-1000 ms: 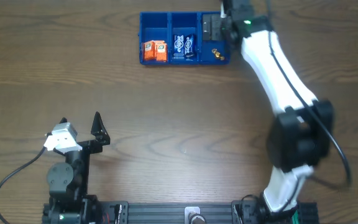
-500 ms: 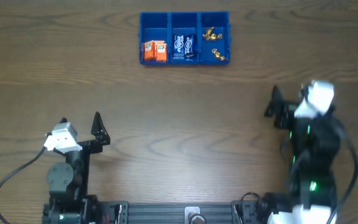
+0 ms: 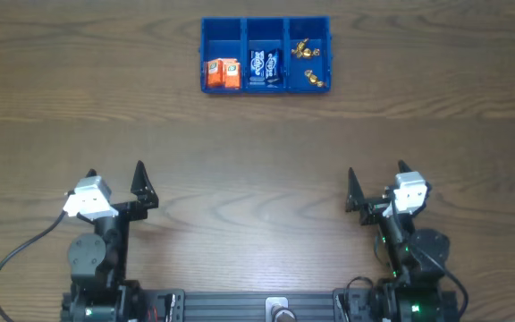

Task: Sort Candies Into Trays

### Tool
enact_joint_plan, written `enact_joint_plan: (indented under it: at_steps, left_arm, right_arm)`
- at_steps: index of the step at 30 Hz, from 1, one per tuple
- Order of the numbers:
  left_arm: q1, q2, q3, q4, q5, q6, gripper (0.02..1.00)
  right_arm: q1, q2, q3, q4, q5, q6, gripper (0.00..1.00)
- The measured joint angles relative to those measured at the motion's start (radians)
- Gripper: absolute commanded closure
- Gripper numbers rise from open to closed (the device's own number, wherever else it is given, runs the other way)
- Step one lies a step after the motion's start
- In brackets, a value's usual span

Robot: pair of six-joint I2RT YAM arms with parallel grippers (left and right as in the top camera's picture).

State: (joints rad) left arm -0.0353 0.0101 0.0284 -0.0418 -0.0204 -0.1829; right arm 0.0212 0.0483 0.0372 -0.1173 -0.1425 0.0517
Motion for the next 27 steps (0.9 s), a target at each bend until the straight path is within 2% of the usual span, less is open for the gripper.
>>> enact_joint_plan:
  at_steps: [12, 27]
  left_arm:
    - [0.0, 0.0, 0.0, 0.0, 0.0, 0.0, 0.02]
    - [0.0, 0.0, 0.0, 0.0, 0.0, 0.0, 0.02]
  right_arm:
    - [0.008, -0.037, -0.023, 0.039, 0.111, -0.064, 0.003]
    - [0.01, -0.037, -0.023, 0.037, 0.117, -0.064, 0.003]
